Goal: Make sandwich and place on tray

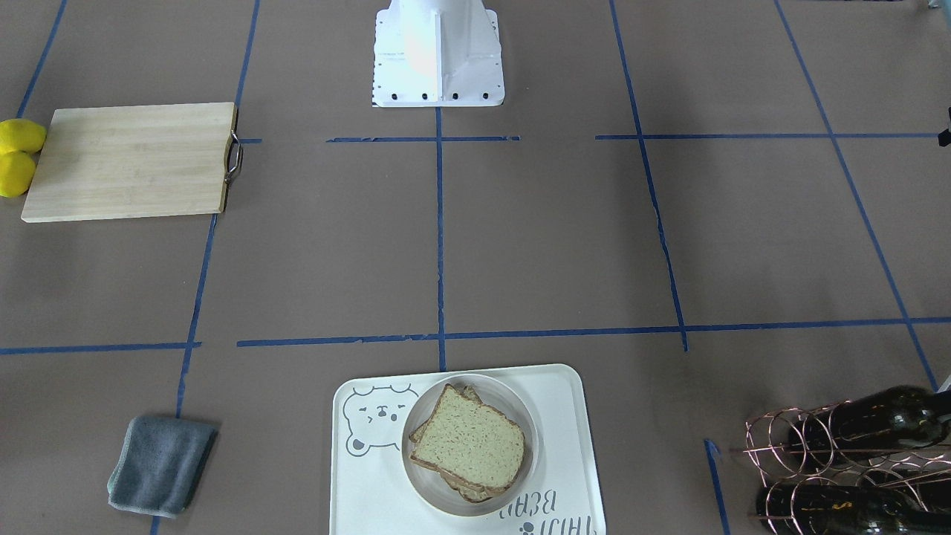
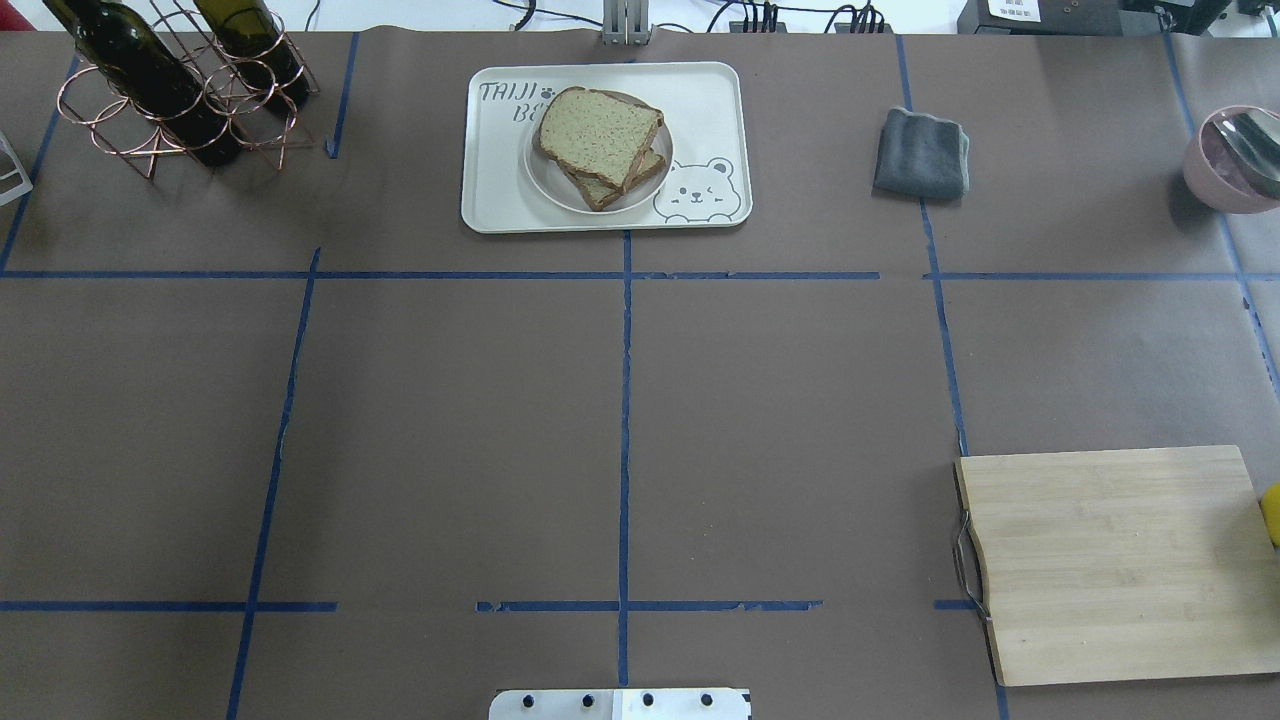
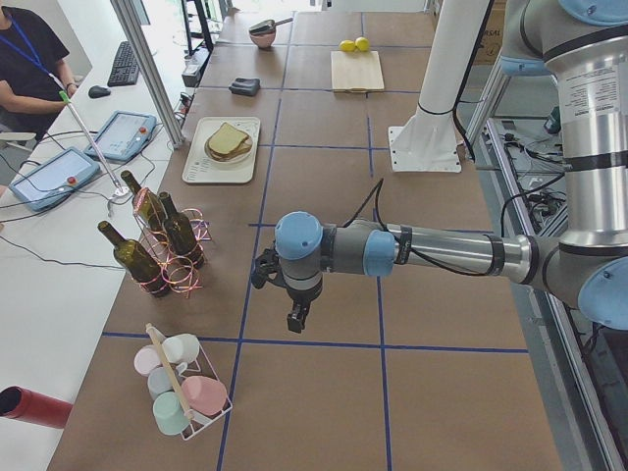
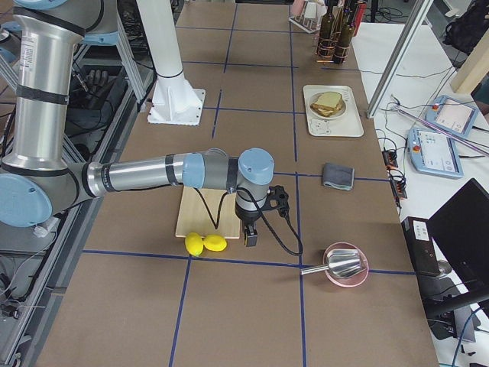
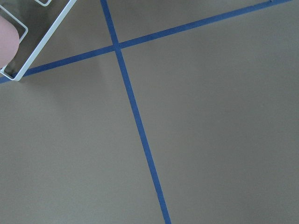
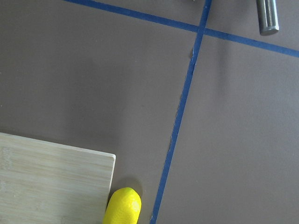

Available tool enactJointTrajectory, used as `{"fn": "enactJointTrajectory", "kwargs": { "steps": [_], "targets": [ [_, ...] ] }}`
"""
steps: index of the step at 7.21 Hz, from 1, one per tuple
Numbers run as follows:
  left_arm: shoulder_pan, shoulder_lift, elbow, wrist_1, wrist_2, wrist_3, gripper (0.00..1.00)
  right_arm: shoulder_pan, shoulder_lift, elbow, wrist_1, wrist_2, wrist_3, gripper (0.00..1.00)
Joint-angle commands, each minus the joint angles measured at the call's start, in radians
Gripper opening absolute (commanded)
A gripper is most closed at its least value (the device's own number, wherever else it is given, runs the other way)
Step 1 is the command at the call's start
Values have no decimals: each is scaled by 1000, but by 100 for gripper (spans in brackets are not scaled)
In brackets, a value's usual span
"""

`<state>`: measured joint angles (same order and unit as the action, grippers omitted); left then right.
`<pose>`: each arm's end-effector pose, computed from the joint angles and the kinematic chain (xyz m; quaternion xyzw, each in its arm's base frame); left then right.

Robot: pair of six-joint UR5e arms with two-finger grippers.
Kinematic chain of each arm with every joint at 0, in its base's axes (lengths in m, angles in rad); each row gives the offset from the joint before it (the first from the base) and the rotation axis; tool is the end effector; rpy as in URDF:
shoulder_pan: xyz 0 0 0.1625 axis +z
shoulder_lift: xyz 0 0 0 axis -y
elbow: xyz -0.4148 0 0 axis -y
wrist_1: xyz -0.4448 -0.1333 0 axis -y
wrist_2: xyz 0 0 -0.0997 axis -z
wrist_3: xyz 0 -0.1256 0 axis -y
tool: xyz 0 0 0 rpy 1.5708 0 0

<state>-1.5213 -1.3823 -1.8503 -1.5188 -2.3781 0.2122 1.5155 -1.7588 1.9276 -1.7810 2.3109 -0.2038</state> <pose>-0.0193 -0.4698 0.6124 0.0498 0.3899 0.1276 0.9106 0.0233 -0.4587 0.5921 0.0076 -0.3620 -0.1130 0.9253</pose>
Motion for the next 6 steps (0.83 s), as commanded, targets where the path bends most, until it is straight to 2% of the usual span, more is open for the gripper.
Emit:
{"fn": "enactJointTrajectory", "kwargs": {
  "steps": [1,2,6],
  "targets": [
    [-3,-4,-3,26,0,-8,100,0,1,2,0,11,1,100],
    [-3,-3,-3,25,-1,-8,100,0,-1,1,0,37,1,100],
    [-3,-4,-4,25,-3,-10,100,0,-2,1,2,30,23,100]
  ]
}}
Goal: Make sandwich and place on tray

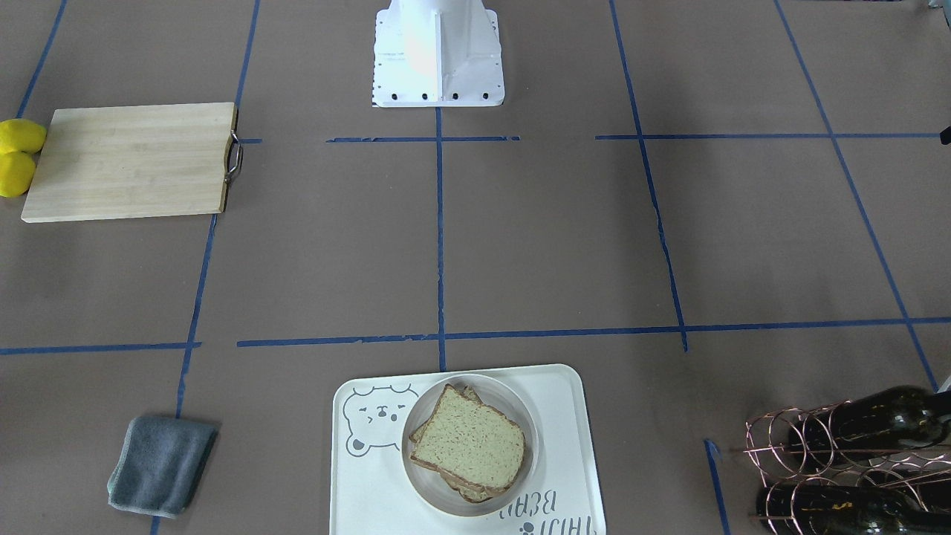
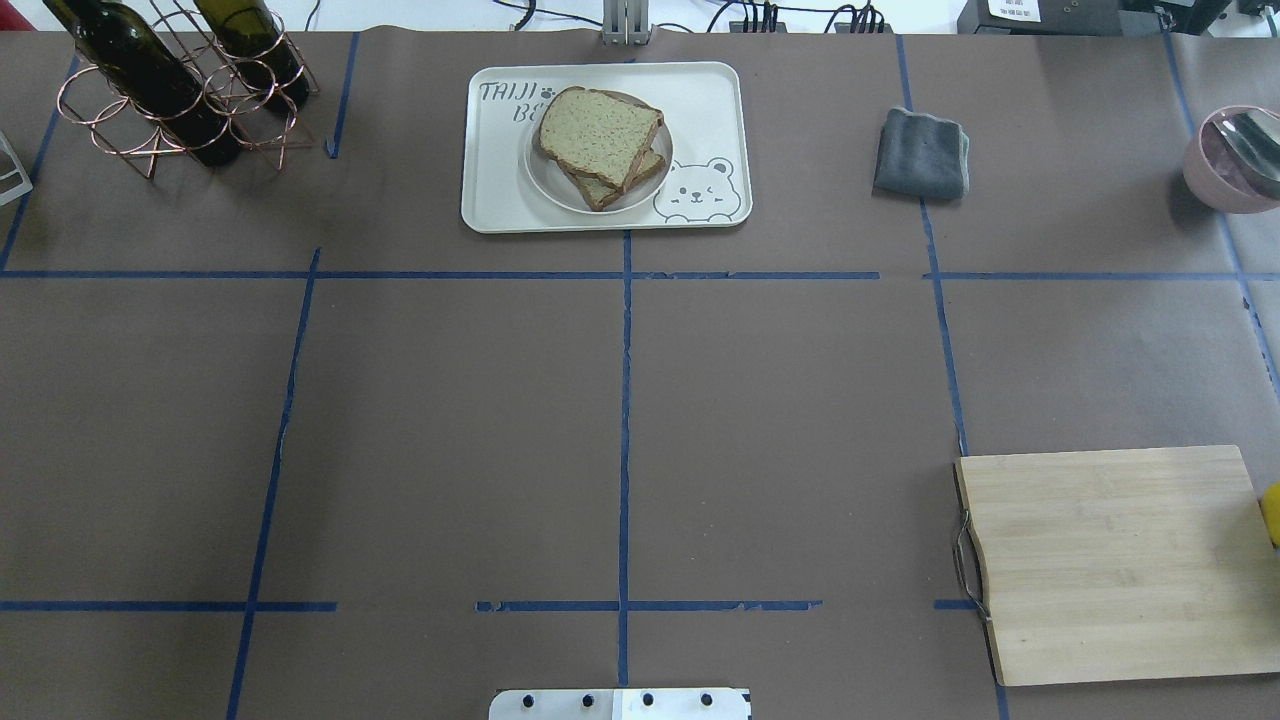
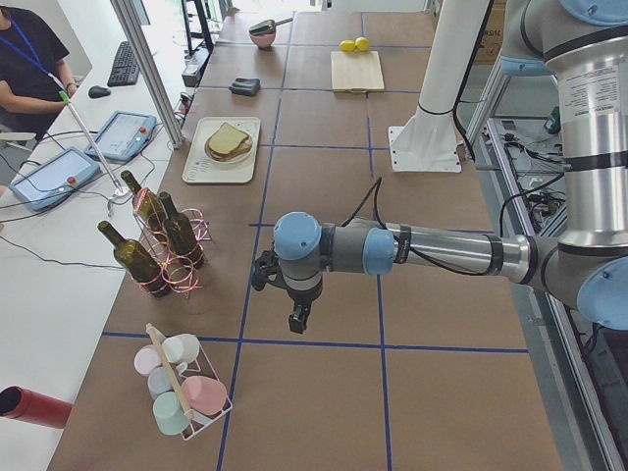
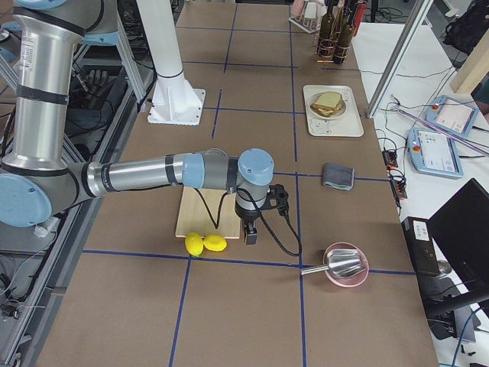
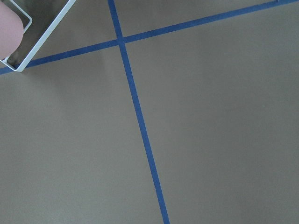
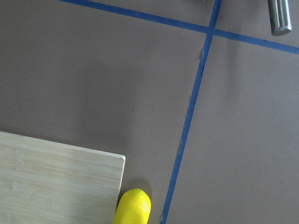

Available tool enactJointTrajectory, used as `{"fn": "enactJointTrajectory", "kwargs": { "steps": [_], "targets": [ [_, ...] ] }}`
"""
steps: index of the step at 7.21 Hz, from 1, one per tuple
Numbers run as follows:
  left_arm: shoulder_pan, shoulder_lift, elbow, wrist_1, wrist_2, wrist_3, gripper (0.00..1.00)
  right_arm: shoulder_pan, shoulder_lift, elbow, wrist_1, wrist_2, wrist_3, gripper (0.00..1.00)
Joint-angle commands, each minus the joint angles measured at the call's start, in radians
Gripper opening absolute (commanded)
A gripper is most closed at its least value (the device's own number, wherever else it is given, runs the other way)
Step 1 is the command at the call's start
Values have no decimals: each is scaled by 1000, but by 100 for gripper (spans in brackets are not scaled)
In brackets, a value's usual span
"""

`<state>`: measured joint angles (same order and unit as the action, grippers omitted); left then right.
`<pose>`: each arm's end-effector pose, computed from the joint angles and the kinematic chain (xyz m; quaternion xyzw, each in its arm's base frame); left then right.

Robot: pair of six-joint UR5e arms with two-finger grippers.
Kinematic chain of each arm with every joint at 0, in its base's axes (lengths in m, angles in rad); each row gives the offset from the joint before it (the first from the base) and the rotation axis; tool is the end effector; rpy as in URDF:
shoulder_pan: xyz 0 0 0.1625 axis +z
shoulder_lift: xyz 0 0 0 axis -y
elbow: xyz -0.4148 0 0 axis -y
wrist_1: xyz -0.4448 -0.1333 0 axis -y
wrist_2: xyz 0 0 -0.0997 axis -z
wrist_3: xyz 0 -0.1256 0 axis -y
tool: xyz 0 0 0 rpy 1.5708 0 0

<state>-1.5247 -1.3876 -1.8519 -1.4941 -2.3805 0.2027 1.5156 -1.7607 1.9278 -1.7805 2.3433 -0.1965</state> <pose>-0.0207 -0.4701 0.6114 0.0405 0.3919 0.1182 0.9115 0.0204 -0.4579 0.5900 0.0069 -0.3771 -0.1083 0.9198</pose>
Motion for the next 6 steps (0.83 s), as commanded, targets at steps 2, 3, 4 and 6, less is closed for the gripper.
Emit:
{"fn": "enactJointTrajectory", "kwargs": {
  "steps": [2,3,4,6],
  "targets": [
    [0,-1,8,-1,-6,0,100,0,-2,0,1,-4,26,100],
    [0,-2,8,-5,-6,1,100,-2,0,0,1,-4,26,100],
    [-2,4,-1,-6,-5,1,100,-2,1,0,1,-4,26,100],
    [-2,2,-6,-6,-6,1,100,-2,1,5,1,-2,31,100]
  ]
}}
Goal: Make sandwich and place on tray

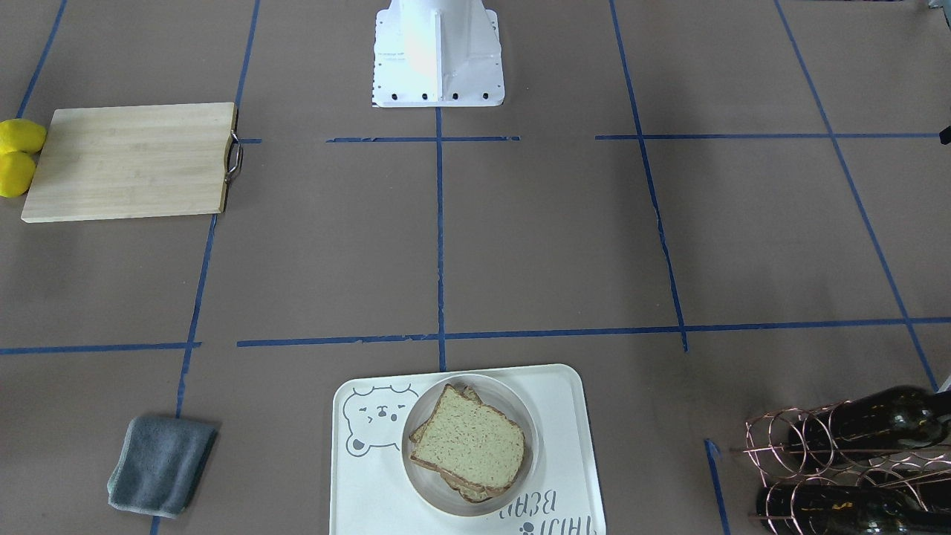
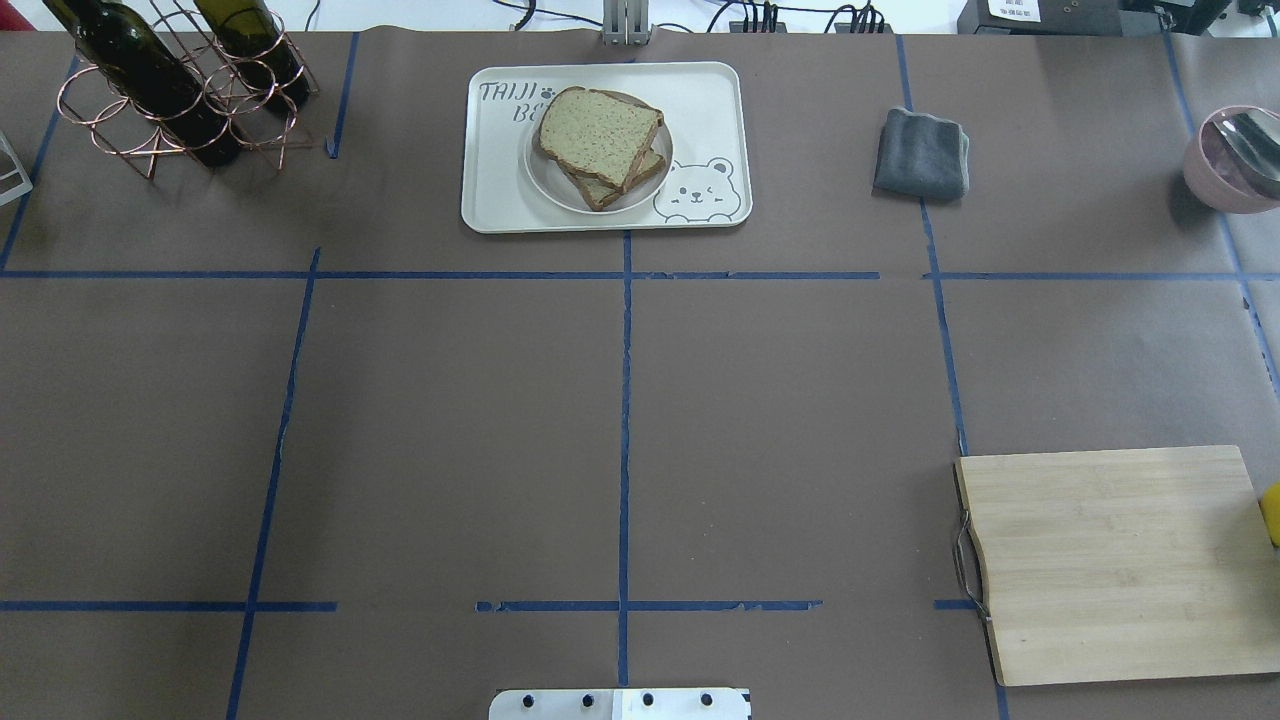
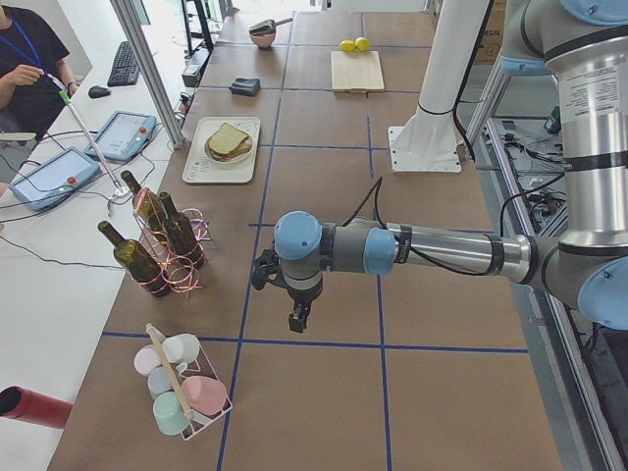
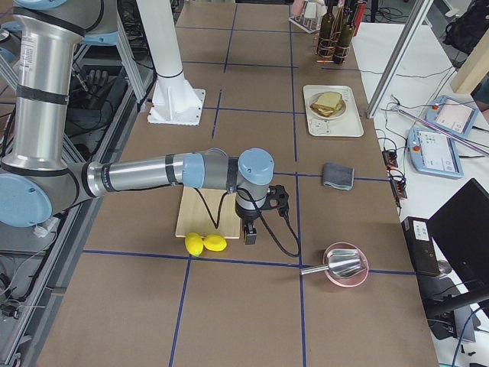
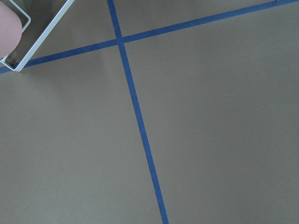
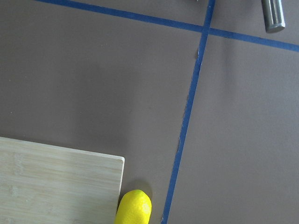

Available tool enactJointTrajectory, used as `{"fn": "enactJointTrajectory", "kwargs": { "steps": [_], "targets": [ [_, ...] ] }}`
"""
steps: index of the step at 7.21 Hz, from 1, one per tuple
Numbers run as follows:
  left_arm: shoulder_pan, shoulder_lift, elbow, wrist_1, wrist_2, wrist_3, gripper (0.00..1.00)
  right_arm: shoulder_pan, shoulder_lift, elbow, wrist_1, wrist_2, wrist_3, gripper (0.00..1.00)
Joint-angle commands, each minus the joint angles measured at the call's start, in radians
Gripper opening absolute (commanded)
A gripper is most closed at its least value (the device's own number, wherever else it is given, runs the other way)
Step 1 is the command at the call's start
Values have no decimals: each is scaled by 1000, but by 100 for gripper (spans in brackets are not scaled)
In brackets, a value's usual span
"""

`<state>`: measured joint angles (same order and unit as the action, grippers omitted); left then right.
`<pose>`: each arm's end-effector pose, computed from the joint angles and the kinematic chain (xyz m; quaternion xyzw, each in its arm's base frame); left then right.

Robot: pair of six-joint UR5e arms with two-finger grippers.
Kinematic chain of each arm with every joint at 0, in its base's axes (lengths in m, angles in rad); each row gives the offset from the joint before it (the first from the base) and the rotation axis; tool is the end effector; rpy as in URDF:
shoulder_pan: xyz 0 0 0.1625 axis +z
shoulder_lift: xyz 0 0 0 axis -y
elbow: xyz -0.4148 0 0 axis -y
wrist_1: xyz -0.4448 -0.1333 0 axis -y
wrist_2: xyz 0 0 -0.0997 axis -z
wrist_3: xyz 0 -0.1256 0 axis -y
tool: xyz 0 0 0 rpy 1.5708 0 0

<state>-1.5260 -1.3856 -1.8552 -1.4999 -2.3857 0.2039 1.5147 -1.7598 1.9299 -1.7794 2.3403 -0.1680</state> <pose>-0.0209 -0.4697 0.6094 0.0444 0.3939 0.1194 0.9103 0.0202 -0.4585 0.5886 0.0032 -0.3757 -0.0964 0.9217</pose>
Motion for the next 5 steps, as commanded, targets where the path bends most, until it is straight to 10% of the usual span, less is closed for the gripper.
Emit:
{"fn": "enactJointTrajectory", "kwargs": {
  "steps": [1,5],
  "targets": [
    [0,0,1,0,-1,-1,100,-1,5,7,1,1,1,100],
    [1,-7,11,1,5,0,100,1,11,18,2,4,1,100]
  ]
}}
